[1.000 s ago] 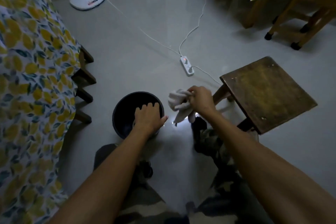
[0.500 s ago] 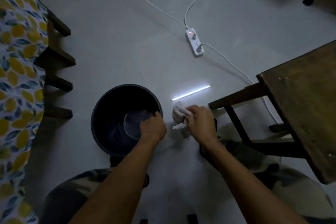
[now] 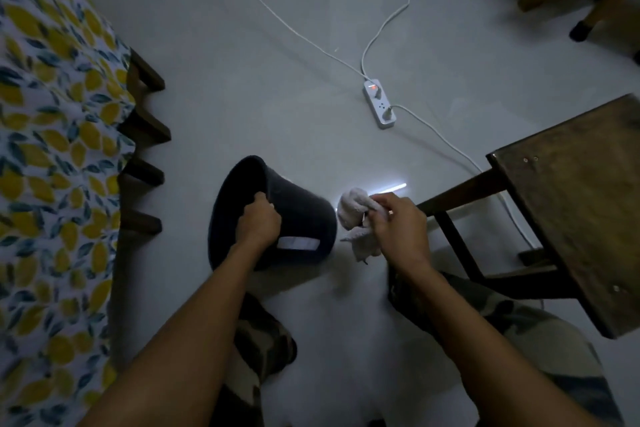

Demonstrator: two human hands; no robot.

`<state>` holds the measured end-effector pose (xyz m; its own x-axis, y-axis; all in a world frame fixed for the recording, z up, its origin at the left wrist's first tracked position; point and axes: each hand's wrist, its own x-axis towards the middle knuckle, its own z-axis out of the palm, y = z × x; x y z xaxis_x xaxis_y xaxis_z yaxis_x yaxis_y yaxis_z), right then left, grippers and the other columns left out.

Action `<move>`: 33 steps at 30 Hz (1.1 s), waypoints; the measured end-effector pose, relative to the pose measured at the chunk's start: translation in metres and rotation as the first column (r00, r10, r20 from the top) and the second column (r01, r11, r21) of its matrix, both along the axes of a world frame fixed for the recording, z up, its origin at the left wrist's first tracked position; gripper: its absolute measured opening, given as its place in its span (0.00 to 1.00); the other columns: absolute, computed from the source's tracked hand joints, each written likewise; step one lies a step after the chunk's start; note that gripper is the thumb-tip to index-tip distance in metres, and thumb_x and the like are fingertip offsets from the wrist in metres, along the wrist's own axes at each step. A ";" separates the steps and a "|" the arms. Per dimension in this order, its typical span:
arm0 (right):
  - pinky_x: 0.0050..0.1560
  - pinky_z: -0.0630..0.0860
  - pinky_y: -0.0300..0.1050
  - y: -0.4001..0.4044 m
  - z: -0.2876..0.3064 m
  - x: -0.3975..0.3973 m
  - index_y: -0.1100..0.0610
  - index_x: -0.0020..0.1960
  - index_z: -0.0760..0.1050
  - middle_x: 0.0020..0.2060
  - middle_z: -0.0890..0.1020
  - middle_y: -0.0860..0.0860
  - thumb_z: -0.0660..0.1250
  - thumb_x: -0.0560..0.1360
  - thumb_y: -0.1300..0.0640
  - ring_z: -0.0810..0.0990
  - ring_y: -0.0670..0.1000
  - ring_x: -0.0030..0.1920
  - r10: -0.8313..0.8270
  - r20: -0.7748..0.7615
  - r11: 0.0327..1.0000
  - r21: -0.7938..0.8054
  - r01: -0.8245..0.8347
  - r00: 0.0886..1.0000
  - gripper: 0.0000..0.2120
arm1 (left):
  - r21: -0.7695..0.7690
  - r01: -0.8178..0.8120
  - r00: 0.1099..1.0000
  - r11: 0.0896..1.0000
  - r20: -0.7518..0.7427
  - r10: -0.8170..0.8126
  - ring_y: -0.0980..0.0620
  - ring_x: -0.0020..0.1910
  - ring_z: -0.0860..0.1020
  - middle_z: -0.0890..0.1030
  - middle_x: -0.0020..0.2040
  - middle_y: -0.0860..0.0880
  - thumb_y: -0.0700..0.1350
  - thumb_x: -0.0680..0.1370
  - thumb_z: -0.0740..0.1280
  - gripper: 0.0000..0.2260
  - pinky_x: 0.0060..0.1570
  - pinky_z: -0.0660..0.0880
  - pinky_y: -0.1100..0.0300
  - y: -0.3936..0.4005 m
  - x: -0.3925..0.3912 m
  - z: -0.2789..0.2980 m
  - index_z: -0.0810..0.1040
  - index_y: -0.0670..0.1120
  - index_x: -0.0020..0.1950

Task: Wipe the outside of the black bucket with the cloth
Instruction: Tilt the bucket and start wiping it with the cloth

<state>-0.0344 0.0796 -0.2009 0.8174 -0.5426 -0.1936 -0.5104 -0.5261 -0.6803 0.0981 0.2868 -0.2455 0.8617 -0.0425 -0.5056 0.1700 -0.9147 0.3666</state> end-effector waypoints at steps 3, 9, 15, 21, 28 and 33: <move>0.53 0.81 0.47 -0.002 0.012 0.003 0.55 0.59 0.84 0.50 0.86 0.55 0.67 0.79 0.60 0.84 0.53 0.50 -0.022 0.021 1.000 -0.018 0.023 1.000 0.11 | -0.189 -0.138 0.990 0.972 -0.031 0.134 0.41 0.54 0.76 0.77 0.63 0.38 0.42 0.84 0.56 0.13 0.56 0.74 0.51 0.017 0.005 -0.004 0.71 0.41 0.67; 0.43 0.70 0.34 -0.001 0.017 0.000 0.55 0.57 0.84 0.49 0.85 0.54 0.68 0.78 0.62 0.82 0.53 0.49 -0.016 -0.009 1.000 -0.024 0.015 1.000 0.10 | -0.347 -0.348 0.934 0.871 -0.203 0.293 0.42 0.57 0.78 0.79 0.62 0.42 0.43 0.84 0.58 0.14 0.61 0.77 0.48 0.017 -0.018 -0.034 0.74 0.43 0.67; 0.35 0.68 0.22 0.001 -0.003 -0.005 0.57 0.59 0.84 0.50 0.85 0.55 0.68 0.80 0.62 0.79 0.48 0.44 0.000 -0.089 0.998 -0.055 -0.005 0.996 0.10 | -0.344 -0.494 0.864 0.799 -0.295 0.407 0.40 0.55 0.80 0.80 0.60 0.39 0.45 0.82 0.58 0.13 0.59 0.79 0.39 0.033 -0.020 -0.073 0.76 0.44 0.64; 0.39 0.65 0.23 0.022 -0.021 0.001 0.55 0.60 0.83 0.51 0.84 0.52 0.68 0.80 0.61 0.80 0.46 0.47 0.036 -0.110 0.999 -0.032 -0.039 0.993 0.10 | -0.456 -0.394 0.919 0.798 -0.190 0.345 0.44 0.73 0.69 0.67 0.78 0.45 0.53 0.73 0.76 0.43 0.72 0.68 0.46 0.048 -0.010 -0.071 0.57 0.49 0.81; 0.43 0.68 0.23 0.066 -0.029 0.017 0.55 0.61 0.82 0.52 0.81 0.51 0.68 0.81 0.59 0.76 0.43 0.48 0.124 -0.007 0.992 0.015 -0.124 0.992 0.10 | 0.087 0.312 0.944 0.946 -0.137 -0.299 0.41 0.80 0.34 0.24 0.77 0.43 0.66 0.59 0.81 0.68 0.76 0.50 0.40 0.054 -0.008 -0.074 0.37 0.51 0.82; 0.62 0.71 0.28 0.104 -0.069 0.031 0.55 0.64 0.79 0.59 0.81 0.50 0.66 0.82 0.58 0.76 0.42 0.58 0.329 0.115 0.944 0.003 -0.331 0.937 0.11 | 0.430 0.486 0.845 0.761 -0.009 -0.534 0.36 0.79 0.33 0.30 0.79 0.36 0.76 0.55 0.74 0.70 0.75 0.46 0.34 0.055 0.003 -0.084 0.41 0.45 0.83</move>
